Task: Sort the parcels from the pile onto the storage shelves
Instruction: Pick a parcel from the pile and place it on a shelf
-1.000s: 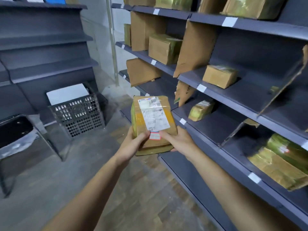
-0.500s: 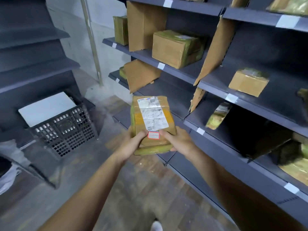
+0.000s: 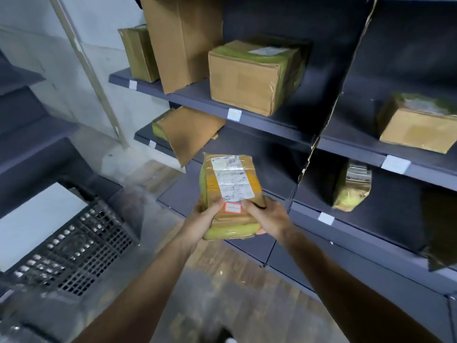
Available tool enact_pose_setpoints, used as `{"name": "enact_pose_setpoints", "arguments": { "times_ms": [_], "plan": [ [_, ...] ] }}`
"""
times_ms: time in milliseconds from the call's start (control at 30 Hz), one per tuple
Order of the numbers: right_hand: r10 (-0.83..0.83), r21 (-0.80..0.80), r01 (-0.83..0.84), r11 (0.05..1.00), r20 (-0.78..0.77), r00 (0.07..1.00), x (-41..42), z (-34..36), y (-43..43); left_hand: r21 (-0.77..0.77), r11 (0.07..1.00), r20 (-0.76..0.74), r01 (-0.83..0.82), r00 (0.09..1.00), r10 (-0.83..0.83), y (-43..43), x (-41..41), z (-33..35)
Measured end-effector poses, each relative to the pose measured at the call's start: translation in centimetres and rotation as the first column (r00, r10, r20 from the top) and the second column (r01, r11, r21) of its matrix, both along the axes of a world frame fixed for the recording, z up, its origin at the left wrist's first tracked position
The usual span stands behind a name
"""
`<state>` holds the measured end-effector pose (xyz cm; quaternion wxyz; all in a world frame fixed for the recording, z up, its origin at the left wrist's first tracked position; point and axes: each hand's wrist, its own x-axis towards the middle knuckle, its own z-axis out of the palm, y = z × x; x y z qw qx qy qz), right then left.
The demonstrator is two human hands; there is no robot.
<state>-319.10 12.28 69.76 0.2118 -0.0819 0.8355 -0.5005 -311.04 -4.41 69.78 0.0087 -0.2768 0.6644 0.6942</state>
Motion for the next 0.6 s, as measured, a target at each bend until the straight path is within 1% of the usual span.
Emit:
{"name": "enact_pose_setpoints", "arguments": {
  "times_ms": [67,167,233,300,367,500,600],
  "plan": [
    [-0.043,0.014,0.043,0.999,-0.007,0.999,-2.0,-0.4,-1.4,-0.043,0.998,0.007,0.040,0.999,-0.039,-1.5,-2.4,-0.3],
    [-0.109,0.038,0.109,0.993,-0.005,0.994,-4.3,-0.9,-2.7,-0.058,0.994,0.043,0.094,0.995,-0.091,-3.0,-5.3,-0.8],
    [-0.140,0.053,0.139,0.989,0.007,0.990,-5.6,-1.4,-3.7,-0.083,0.992,0.070,0.090,0.994,-0.084,-4.0,-7.4,-1.8],
    [-0.175,0.031,0.174,0.984,0.018,0.984,-6.9,-2.3,-4.8,-0.140,0.984,0.078,0.113,0.992,-0.103,-5.1,-9.5,-2.7],
    [-0.222,0.018,0.222,0.975,0.021,0.975,-8.1,-3.4,-5.7,-0.211,0.959,0.082,0.191,0.981,-0.177,-5.9,-11.3,-2.6],
    [-0.301,0.083,0.299,0.951,0.011,0.954,-10.7,-5.3,-7.5,-0.334,0.893,0.137,0.303,0.952,-0.273,-8.0,-15.3,-4.4],
    [-0.373,0.114,0.369,0.923,0.018,0.928,-12.5,-6.9,-9.1,-0.350,0.859,0.189,0.374,0.926,-0.326,-9.8,-18.2,-5.8]
  ]
}}
